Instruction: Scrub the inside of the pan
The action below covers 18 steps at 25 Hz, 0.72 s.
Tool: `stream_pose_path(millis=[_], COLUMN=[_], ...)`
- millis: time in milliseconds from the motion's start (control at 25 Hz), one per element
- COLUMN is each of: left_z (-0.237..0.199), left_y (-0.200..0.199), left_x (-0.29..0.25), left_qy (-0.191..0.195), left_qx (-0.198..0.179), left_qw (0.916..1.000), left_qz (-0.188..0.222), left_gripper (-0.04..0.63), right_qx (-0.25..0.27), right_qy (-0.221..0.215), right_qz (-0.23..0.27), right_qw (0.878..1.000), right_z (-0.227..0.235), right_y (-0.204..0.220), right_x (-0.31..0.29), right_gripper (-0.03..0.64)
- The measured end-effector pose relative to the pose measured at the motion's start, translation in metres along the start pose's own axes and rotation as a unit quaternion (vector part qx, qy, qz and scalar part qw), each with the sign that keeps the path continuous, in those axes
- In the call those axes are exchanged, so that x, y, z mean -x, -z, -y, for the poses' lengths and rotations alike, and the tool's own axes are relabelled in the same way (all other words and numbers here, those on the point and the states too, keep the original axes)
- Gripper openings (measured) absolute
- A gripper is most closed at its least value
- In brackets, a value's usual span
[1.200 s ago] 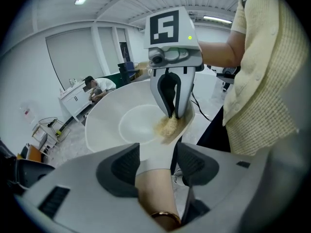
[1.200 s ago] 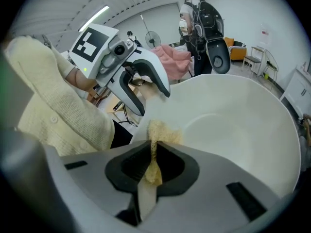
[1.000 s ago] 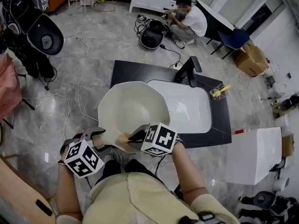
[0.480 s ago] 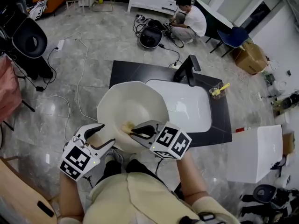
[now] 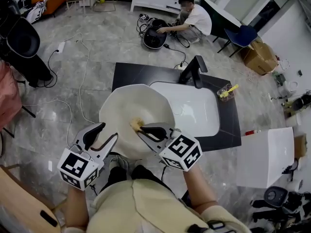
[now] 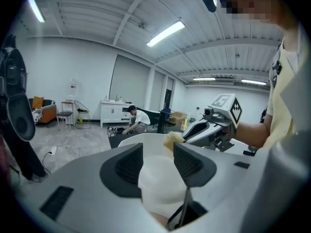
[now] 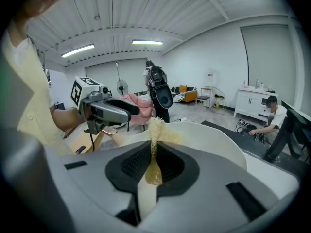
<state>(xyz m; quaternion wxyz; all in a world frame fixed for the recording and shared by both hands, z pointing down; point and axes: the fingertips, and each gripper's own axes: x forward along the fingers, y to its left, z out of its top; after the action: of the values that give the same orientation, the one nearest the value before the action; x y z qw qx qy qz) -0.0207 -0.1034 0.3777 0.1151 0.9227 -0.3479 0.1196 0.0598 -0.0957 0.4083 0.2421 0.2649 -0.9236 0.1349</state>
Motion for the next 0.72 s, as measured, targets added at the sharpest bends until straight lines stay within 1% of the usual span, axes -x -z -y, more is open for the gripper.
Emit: stream_pose_path(millis=[120,240,320,480,720], left_z=[-0.006,-0.008,-0.011,-0.018,-0.024], left_y=[-0.003,-0.004,-0.004,-0.007,-0.005], left_x=[0.000,0.000,0.002,0.005,0.008], left_qy=[-0.026,-0.036,-0.045,-0.072,-0.095], left_qx=[0.014,0.028,0.030,0.031,0.031], left_qw=[0.9995,0.9987,0.9982,0.9964,0.9944], left_qz=[0.015,0.022,0.025,0.030,0.034], left_gripper=[0.172,0.151,0.137,0.088,0.066], right_qx=[-0.013,-0.025,-0.034,-0.053,-0.065], right_qy=[0.020,0.039,0.052,0.069,0.086], right_qz=[0.018,0.035,0.048,0.073,0.087], right_qw=[1.000,0.998,0.997,0.993,0.990], right_z=[0.006,0.010,0.013,0.019,0.023], right_y=[-0.002,-0.004,-0.006,-0.010,-0.013], right_x=[0.002,0.004,0.005,0.008,0.011], right_gripper=[0.048,0.048,0.048,0.048,0.046])
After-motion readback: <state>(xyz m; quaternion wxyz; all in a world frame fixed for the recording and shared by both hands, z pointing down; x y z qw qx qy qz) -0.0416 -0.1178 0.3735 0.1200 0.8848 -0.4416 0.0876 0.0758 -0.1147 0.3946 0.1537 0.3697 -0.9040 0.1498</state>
